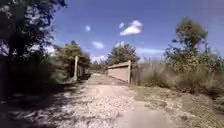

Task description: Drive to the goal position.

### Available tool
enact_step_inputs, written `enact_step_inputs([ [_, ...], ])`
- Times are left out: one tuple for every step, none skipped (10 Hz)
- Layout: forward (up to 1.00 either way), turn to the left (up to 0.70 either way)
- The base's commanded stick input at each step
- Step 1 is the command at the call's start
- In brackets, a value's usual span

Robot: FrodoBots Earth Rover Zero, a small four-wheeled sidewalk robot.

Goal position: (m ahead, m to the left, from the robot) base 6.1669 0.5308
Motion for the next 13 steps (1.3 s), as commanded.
enact_step_inputs([
  [0.7,0.0],
  [0.7,0.0],
  [0.7,0.0],
  [0.7,0.0],
  [0.7,0.0],
  [0.7,0.0],
  [0.7,0.0],
  [0.7,0.0],
  [0.7,0.0],
  [0.7,0.0],
  [0.7,0.0],
  [0.7,0.0],
  [0.7,0.0],
])
